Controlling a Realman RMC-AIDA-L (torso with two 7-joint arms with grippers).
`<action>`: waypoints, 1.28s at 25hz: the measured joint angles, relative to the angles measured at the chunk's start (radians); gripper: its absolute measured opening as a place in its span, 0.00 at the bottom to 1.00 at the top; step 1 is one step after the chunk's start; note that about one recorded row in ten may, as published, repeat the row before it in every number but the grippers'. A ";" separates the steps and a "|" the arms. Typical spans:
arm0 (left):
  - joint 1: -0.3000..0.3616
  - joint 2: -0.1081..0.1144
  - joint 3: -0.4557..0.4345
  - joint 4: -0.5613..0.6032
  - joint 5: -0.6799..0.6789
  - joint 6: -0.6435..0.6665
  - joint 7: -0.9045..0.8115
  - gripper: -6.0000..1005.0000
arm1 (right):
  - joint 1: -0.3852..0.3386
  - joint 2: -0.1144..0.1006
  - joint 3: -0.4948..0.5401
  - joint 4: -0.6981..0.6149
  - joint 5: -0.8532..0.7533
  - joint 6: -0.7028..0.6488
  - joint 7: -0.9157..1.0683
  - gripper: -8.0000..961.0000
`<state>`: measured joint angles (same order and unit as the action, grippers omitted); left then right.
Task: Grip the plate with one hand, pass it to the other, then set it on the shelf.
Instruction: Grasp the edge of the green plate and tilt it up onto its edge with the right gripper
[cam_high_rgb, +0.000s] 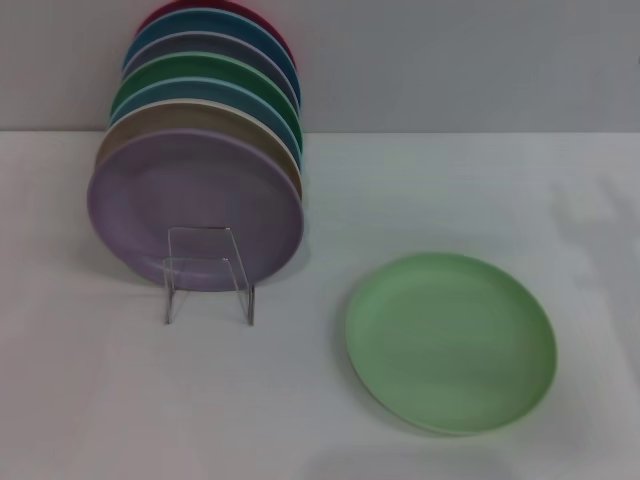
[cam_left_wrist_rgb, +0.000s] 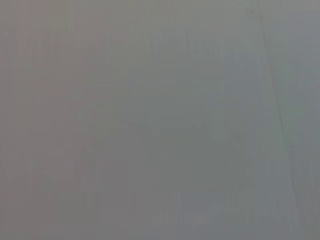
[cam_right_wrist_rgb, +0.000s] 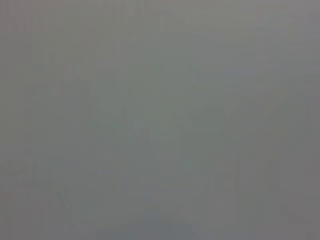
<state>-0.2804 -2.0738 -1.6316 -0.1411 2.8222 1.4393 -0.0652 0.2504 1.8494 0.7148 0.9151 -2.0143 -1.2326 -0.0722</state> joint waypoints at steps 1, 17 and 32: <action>0.000 0.000 0.000 0.000 0.000 0.000 0.000 0.79 | -0.006 -0.027 0.038 0.088 0.000 0.116 -0.038 0.75; -0.021 0.001 0.002 0.000 0.001 -0.009 0.001 0.79 | -0.071 0.209 1.091 0.725 -0.078 2.027 -0.269 0.74; -0.052 0.002 0.002 0.005 0.001 -0.034 0.002 0.79 | 0.099 0.192 1.445 0.594 -0.117 2.639 -0.160 0.74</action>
<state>-0.3328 -2.0715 -1.6294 -0.1358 2.8228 1.4049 -0.0629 0.3490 2.0414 2.1601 1.5089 -2.1318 1.4066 -0.2317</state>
